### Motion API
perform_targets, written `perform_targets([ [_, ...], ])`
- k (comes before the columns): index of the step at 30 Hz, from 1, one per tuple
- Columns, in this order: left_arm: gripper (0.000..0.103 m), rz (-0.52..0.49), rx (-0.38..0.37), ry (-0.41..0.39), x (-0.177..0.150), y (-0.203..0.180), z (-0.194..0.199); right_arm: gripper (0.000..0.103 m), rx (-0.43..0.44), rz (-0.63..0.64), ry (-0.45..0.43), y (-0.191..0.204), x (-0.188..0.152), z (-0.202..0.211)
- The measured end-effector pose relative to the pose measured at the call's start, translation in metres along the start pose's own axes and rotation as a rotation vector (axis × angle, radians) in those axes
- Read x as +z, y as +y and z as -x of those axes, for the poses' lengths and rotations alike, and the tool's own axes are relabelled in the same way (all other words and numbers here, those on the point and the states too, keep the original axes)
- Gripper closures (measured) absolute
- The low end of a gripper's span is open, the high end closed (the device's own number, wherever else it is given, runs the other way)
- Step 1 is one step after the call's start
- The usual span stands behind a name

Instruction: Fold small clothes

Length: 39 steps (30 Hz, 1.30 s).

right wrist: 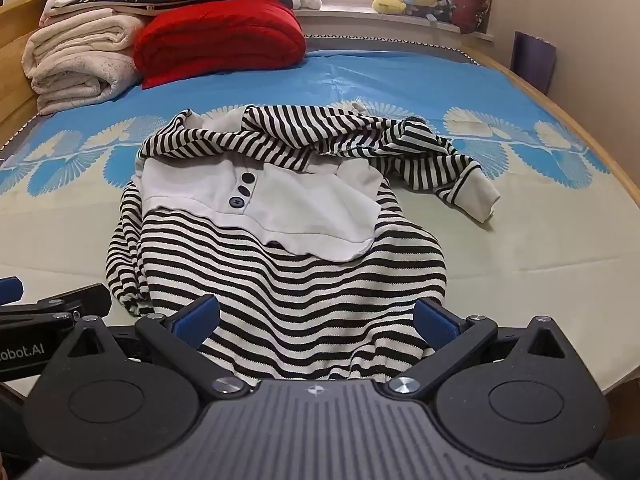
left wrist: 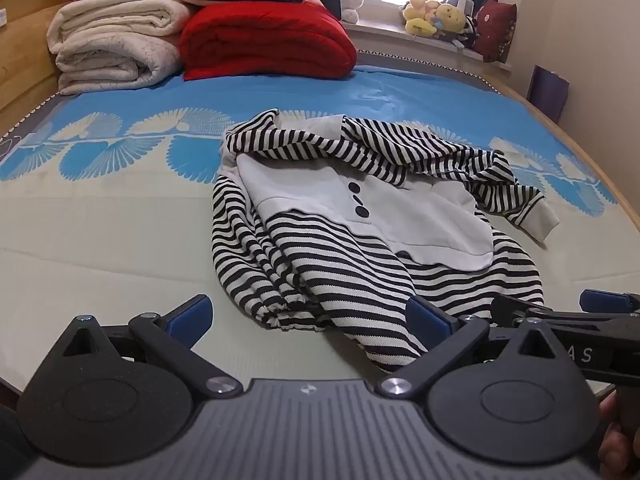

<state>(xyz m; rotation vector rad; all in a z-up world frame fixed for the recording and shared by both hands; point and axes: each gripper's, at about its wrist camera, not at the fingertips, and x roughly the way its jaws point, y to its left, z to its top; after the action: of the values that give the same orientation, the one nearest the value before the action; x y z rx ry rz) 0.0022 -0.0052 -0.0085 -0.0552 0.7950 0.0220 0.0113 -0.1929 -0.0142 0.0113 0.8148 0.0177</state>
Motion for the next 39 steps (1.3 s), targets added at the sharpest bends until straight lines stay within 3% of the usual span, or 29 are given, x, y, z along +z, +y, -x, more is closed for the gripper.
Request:
perform_targets([
  [39, 0.001, 0.003, 0.004, 0.01, 0.0023, 0.0031, -0.003, 0.001, -0.004, 0.009, -0.004, 0.002, -0.0005, -0.0028],
])
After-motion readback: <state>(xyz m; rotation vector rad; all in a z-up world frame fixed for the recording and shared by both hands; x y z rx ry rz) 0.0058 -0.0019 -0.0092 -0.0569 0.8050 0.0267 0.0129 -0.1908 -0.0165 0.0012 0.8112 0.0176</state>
